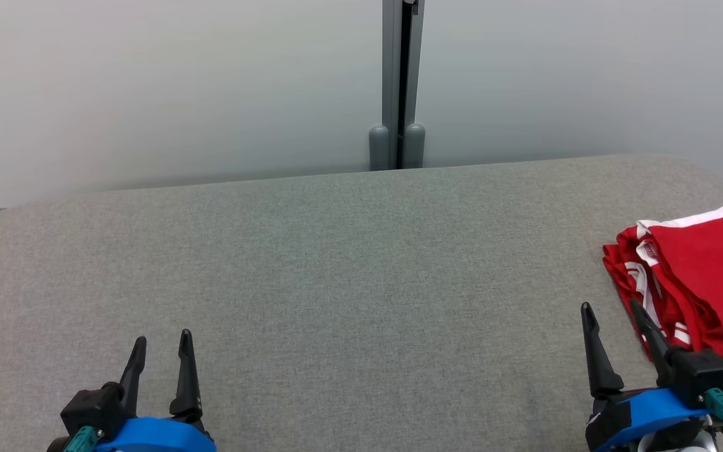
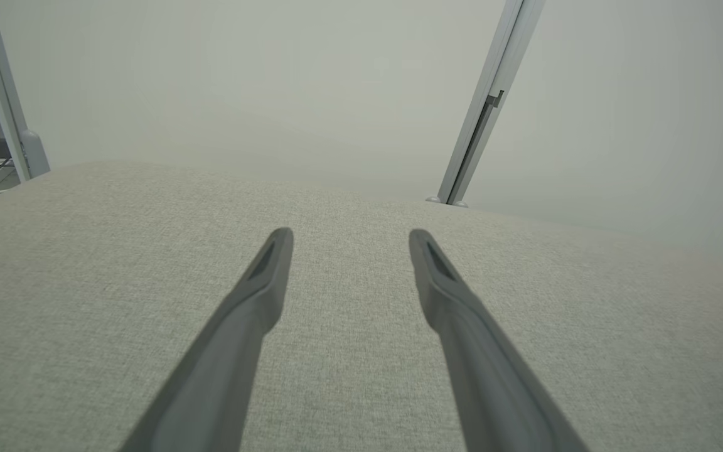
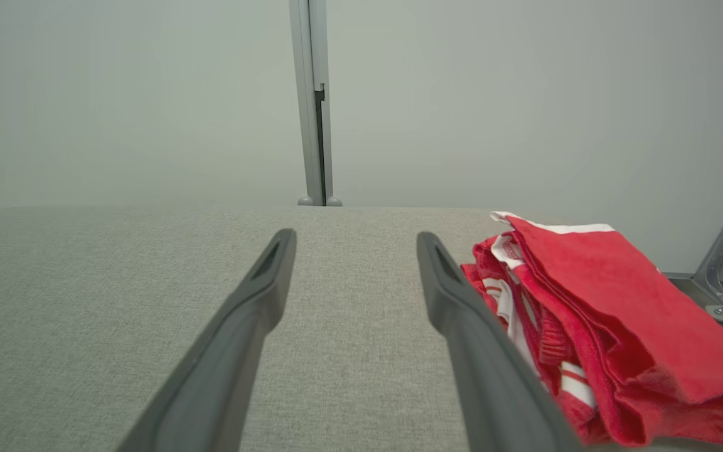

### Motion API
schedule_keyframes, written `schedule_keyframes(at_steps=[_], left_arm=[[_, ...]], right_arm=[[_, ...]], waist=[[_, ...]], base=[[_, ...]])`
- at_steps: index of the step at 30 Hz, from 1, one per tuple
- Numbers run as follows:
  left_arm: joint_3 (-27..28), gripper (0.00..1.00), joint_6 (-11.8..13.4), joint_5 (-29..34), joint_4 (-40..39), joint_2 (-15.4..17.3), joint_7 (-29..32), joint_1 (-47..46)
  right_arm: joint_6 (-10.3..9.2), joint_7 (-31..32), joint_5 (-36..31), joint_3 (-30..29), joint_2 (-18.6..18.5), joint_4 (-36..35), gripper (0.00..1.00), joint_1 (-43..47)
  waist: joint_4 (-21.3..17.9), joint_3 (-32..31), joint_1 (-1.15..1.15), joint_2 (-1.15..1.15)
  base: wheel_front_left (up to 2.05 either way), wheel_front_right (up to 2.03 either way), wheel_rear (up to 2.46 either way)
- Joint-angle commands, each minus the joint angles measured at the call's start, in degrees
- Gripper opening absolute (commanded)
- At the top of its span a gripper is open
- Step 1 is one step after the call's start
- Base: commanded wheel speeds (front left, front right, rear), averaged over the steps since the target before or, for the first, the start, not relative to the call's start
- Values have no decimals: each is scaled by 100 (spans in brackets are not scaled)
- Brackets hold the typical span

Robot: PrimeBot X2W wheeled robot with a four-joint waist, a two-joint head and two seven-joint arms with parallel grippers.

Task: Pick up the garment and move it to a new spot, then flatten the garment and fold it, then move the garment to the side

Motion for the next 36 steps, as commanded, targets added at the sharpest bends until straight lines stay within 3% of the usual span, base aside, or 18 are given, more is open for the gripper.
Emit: schedule_keyframes(at_steps=[1,19,20,26,36], left_arm=[[5,100,1,19,12,9,-24,-4],[8,100,-34,73,161,3,-25,-53],[20,0,-28,55,175,-10,3,-1],[26,0,-28,12,444,-111,47,207],[163,0,-50,-951,288,-138,335,127]], right_arm=[[1,-6,23,13,11,7,100,82],[1,10,120,91,12,104,100,53],[0,15,67,83,3,125,0,0],[0,41,99,72,36,451,0,96],[0,279,1261,19,33,436,0,24]], waist=[[-2,4,0,0],[-20,12,0,0],[-20,13,0,0],[-19,13,0,0],[4,19,0,0]], base=[[0,0,0],[0,0,0],[0,0,0],[0,0,0],[0,0,0]])
